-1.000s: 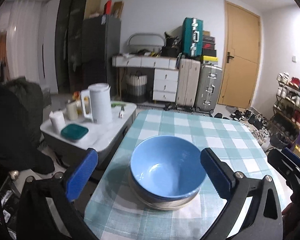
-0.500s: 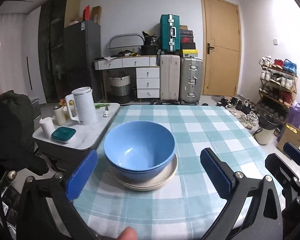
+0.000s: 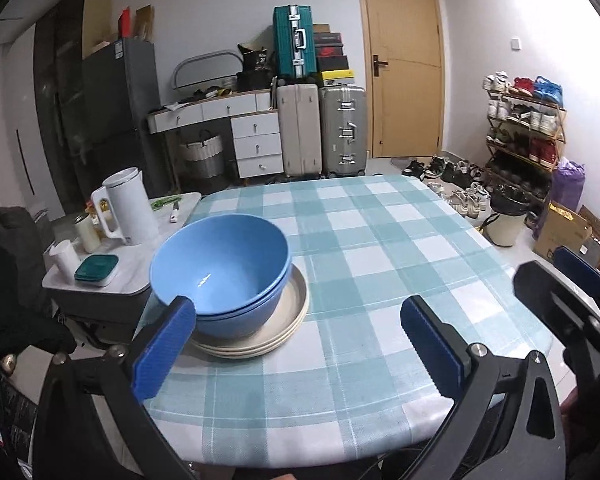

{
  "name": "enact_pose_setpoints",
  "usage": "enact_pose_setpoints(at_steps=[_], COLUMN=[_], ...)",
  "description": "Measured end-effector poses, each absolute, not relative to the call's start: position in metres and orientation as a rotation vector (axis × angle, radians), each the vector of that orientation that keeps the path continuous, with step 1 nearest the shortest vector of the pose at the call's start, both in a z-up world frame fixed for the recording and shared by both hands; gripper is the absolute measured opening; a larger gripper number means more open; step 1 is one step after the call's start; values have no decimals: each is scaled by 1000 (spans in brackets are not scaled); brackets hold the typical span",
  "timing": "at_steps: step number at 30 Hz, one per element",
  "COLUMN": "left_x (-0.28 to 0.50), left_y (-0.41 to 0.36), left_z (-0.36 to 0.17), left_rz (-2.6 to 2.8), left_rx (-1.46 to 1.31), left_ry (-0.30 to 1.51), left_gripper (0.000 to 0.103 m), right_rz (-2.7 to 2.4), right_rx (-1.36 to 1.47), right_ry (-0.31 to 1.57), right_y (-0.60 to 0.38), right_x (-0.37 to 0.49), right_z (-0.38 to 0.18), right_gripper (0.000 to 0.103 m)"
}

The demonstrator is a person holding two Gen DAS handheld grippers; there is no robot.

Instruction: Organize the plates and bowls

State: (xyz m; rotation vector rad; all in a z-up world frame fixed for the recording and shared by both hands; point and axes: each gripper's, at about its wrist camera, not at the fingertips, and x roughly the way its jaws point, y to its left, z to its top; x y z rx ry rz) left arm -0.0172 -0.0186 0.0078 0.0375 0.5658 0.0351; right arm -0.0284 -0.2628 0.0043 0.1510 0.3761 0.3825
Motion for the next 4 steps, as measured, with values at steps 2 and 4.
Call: enact_pose_setpoints(at_steps=[2, 4], left_x=[-16, -12], left_y=[-23, -25], left_z=[6, 3], left_rz=[32, 6], left_rx=[50, 40], left_ry=[558, 576], left_gripper=[103, 103], right_rz=[376, 361], right_rx=[154, 157], right_ry=[368, 366], right_y=[-265, -270], right_x=[-27, -25], right_z=[3, 1], right_gripper=[102, 102])
